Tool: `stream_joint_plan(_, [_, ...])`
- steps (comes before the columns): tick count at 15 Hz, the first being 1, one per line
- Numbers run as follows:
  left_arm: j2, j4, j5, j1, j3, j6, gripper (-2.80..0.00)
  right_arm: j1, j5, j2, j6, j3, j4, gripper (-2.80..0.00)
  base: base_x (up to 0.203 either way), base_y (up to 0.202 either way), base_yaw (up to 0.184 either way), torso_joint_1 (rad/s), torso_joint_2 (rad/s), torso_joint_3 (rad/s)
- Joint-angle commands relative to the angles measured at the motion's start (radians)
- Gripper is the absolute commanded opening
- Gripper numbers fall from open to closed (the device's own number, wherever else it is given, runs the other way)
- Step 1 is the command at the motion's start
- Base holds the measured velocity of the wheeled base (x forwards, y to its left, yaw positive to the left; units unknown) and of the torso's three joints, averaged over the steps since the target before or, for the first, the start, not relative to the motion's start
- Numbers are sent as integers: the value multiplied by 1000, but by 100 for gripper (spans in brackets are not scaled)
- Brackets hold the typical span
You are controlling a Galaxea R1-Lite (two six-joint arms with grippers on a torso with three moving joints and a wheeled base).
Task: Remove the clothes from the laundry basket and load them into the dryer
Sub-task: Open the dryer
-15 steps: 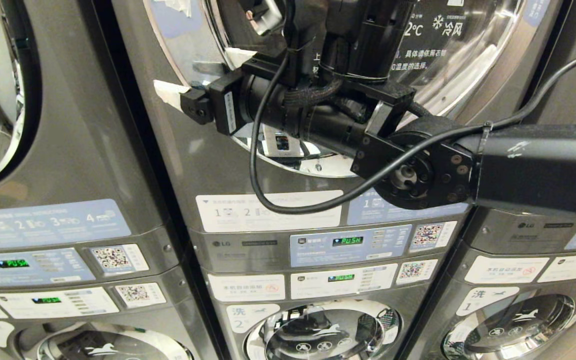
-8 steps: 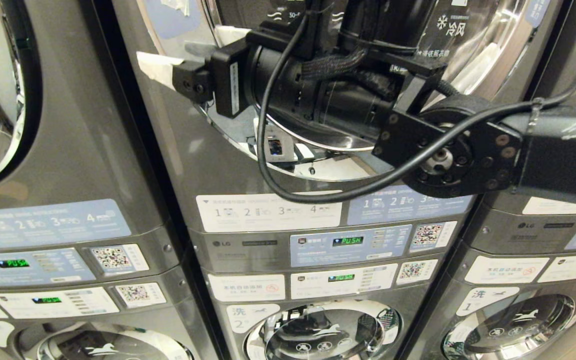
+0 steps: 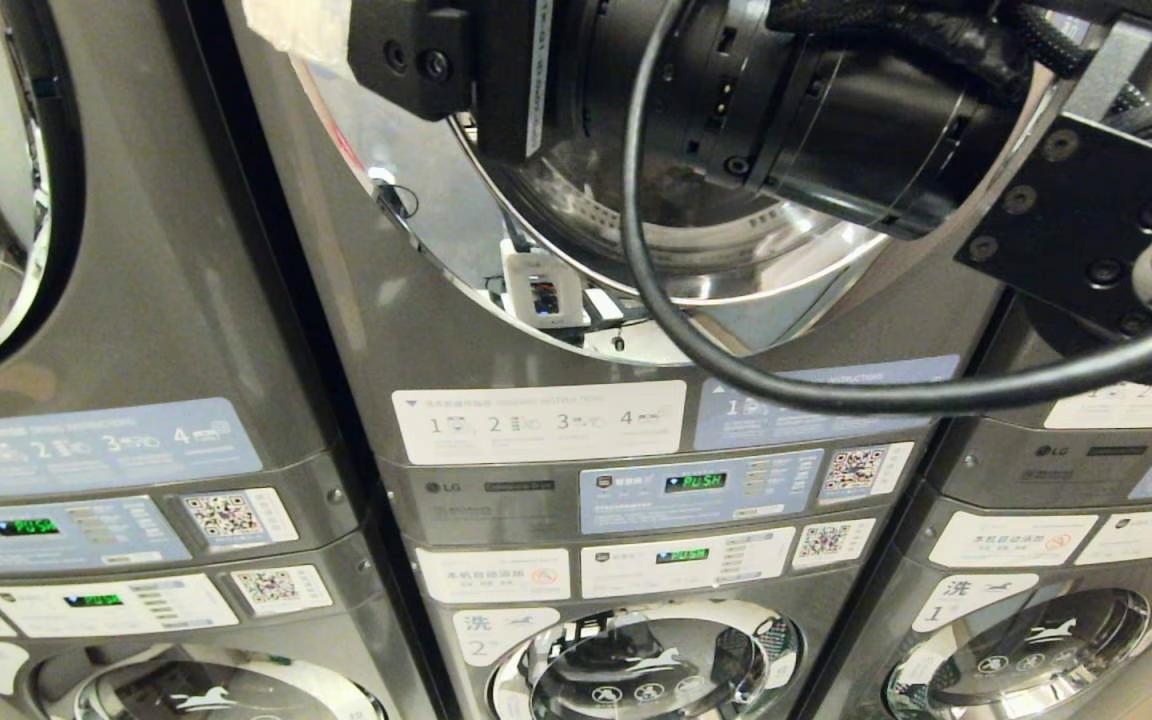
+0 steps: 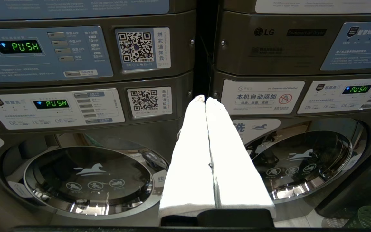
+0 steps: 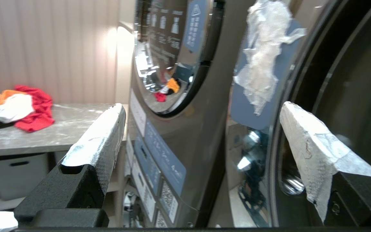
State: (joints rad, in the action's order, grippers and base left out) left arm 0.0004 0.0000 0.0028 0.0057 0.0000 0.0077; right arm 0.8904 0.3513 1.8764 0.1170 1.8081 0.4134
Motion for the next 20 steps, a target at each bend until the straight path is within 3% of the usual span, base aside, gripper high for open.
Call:
stream_joint_plan(1, [1, 0, 0, 0, 0, 0, -280, 1, -32, -10, 5, -10, 5, 0, 0, 0, 0, 0, 0, 0])
stream_joint_plan(6, [0, 0, 0, 0, 1, 0, -280, 1, -106, 117, 7, 134, 5, 0, 0, 0, 0, 0, 0, 0])
stream_joint_plan(12, [0, 0, 0, 0, 0, 0, -280, 2, -106, 176, 6, 140, 7, 0, 0, 0, 0, 0, 0, 0])
stream_joint_plan(20, [0, 0, 0, 0, 0, 0, -280, 16, -25, 112, -44, 116, 0, 0, 0, 0, 0, 0, 0, 0])
